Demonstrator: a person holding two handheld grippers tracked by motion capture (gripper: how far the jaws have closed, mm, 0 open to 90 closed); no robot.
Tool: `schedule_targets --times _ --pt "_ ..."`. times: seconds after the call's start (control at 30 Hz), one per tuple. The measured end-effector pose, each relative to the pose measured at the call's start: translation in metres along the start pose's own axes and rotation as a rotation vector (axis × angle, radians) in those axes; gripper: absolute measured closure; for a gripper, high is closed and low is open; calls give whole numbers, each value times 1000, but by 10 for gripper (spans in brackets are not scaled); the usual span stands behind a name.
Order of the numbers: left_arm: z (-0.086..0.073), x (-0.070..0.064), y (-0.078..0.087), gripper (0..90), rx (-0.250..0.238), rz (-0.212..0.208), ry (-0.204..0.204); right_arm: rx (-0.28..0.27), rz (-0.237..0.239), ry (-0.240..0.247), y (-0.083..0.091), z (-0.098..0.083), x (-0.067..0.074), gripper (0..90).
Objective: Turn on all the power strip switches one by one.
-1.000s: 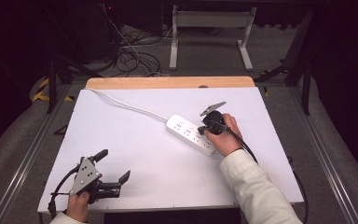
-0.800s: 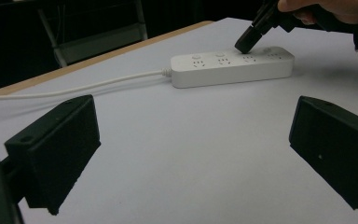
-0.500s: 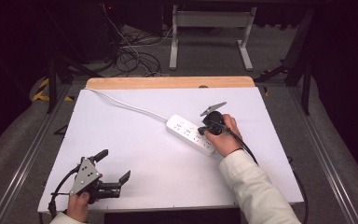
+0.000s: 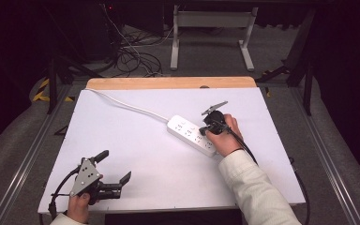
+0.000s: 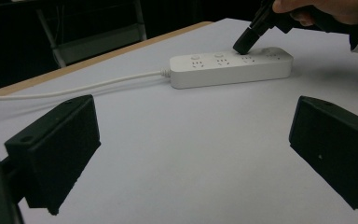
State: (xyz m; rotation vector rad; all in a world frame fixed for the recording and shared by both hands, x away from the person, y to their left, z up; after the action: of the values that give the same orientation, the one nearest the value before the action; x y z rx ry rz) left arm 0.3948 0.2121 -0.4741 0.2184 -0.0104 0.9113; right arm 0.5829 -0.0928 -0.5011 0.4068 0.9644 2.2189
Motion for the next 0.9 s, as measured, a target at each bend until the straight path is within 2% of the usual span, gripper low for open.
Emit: schedule_targets --times 0.1,0.13,0.2,0.23,0.33,0.57,0.9 --pt "0 0 0 21 4 -1 -1 -36 0 33 3 3 0 900" --pt "0 0 0 21 1 1 4 -69 -18 55 5 5 0 900" --pt "0 1 0 21 0 3 1 -141 -6 57 12 13 4 900" --pt "0 2 0 21 -1 3 5 -159 2 63 14 16 7 900" --pt "0 2 -1 21 5 2 -1 -175 7 90 20 23 12 900" --pt "0 1 0 21 1 0 1 -207 21 88 29 33 14 900" --pt "0 2 0 21 1 3 -6 -217 38 111 30 44 22 900"
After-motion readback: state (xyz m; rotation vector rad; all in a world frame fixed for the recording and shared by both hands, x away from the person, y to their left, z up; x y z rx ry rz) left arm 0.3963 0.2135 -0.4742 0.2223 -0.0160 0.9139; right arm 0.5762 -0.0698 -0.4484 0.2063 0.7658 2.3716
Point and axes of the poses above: each handheld gripper's, and its own axes: y roughly backward along the jaws, z roughly out of its top, x roughly to its left, the point moved 7 cm from there along -y, roughly forward along the jaws, and after that the axes turned 6 degrees about -x, right-handed, at the moved point
